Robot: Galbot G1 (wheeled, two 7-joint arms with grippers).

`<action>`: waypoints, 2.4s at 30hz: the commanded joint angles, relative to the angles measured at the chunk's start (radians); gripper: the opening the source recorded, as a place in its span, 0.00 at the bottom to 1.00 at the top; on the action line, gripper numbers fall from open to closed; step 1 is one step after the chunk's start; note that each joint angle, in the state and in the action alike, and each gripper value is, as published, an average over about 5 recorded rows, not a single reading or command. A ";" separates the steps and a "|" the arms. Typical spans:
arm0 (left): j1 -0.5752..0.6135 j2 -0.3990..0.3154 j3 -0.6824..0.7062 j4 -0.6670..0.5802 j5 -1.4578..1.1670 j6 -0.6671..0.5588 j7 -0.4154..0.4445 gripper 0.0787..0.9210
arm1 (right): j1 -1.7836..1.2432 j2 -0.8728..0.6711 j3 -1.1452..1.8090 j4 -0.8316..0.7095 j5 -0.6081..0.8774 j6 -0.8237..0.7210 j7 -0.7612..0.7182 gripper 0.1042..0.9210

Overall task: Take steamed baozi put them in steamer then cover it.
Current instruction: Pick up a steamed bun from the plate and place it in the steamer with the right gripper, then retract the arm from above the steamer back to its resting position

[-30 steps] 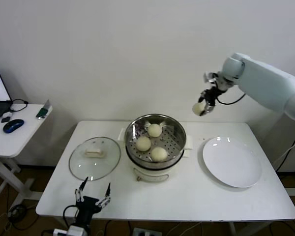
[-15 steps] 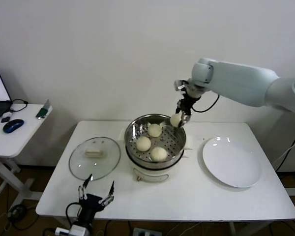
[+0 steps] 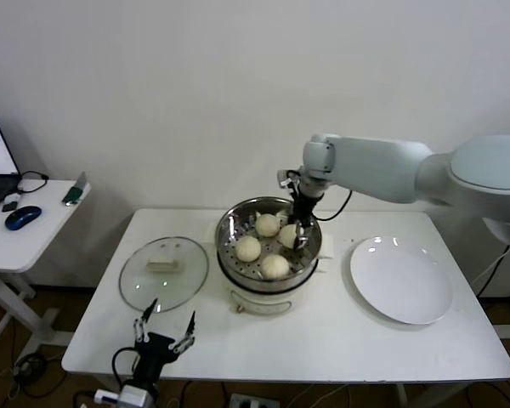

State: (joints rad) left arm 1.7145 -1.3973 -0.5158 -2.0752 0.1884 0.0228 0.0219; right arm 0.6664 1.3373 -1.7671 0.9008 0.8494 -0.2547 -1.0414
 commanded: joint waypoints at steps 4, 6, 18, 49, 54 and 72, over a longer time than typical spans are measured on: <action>-0.007 0.001 0.003 0.007 0.000 0.001 0.000 0.88 | -0.049 0.030 -0.013 -0.039 -0.016 -0.005 0.011 0.72; -0.009 0.001 0.003 0.006 0.000 0.001 0.000 0.88 | -0.049 0.028 -0.008 -0.040 -0.023 -0.007 0.014 0.74; -0.005 0.004 -0.002 -0.001 0.001 0.001 -0.001 0.88 | 0.027 -0.056 0.056 0.018 -0.013 0.000 -0.009 0.88; -0.060 -0.002 -0.028 -0.013 0.107 0.011 -0.072 0.88 | -0.827 -0.879 1.267 0.475 -0.029 0.303 0.608 0.88; -0.057 0.001 -0.045 -0.017 0.196 0.015 -0.055 0.88 | -1.090 -0.875 1.519 0.528 -0.062 0.364 0.668 0.88; -0.100 0.096 -0.059 0.068 0.885 0.125 -0.119 0.88 | -1.897 -0.472 2.393 0.765 -0.205 0.264 0.751 0.88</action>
State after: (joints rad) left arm 1.6356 -1.3613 -0.5778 -2.0671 0.6374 0.0983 -0.0736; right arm -0.7928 0.6936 0.1719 1.5400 0.7071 0.0440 -0.3535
